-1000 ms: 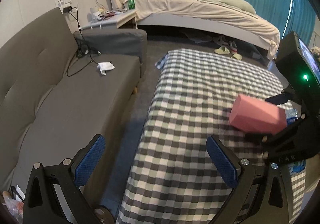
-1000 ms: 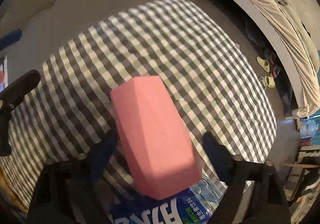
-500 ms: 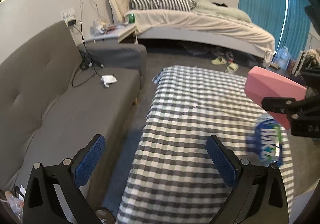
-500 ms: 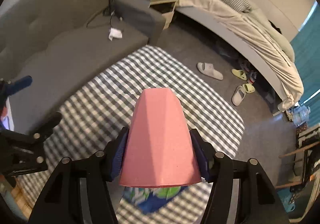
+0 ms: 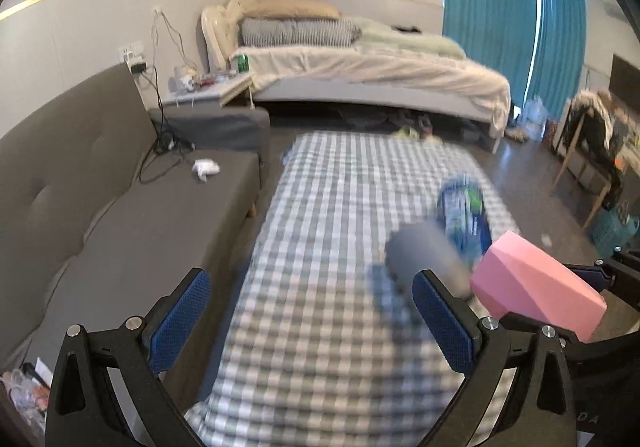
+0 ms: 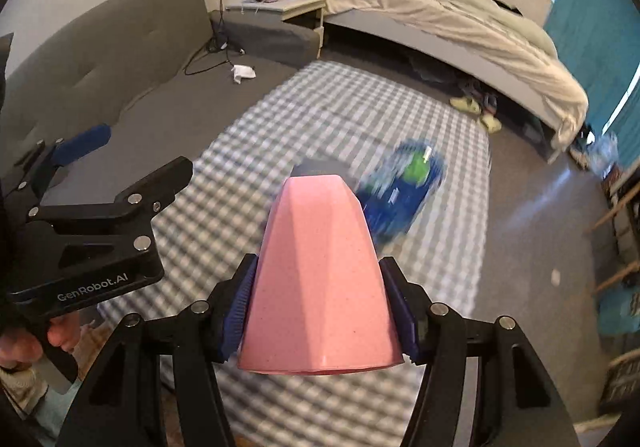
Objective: Flip cup upside down
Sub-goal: 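Carry the pink cup with the right tool toward the left tool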
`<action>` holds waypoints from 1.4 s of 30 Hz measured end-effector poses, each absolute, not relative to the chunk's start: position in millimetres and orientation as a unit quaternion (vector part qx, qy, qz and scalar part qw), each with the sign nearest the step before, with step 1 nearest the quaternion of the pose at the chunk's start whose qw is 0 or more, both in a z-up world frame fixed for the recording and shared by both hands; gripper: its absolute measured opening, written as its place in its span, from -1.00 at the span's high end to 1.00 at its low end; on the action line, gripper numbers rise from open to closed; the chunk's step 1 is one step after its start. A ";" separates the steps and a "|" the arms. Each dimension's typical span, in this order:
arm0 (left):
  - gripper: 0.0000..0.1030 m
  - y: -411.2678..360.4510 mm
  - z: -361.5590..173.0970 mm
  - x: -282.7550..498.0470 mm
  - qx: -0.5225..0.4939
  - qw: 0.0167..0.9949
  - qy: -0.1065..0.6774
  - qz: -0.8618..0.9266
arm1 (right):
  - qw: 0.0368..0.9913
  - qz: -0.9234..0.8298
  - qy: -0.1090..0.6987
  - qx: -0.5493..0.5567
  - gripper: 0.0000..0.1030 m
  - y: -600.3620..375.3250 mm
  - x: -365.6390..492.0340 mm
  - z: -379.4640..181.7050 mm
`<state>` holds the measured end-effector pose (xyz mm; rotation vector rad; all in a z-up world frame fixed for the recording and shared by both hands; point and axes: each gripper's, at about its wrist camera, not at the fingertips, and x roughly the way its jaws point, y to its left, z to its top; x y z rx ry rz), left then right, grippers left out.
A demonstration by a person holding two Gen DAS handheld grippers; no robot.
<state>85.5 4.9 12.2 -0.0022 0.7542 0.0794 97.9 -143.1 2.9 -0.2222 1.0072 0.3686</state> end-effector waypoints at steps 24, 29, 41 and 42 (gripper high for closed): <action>-1.00 9.9 -37.4 57.7 -0.003 0.901 0.429 0.059 | 0.876 0.152 0.454 -0.064 -0.52 -148.7 51.5 -55.0; -1.00 4.1 -30.5 58.7 -0.007 0.904 0.424 0.052 | 0.891 0.135 0.428 -0.063 -0.63 -164.8 40.9 -35.5; -1.00 -59.4 -27.3 50.7 0.007 0.887 0.461 -0.020 | 0.922 0.056 0.382 -0.008 -0.63 -249.8 16.0 -19.8; -1.00 -66.7 -27.1 52.9 0.016 0.886 0.463 -0.023 | 0.921 0.052 0.386 -0.003 -0.63 -255.0 17.4 -21.9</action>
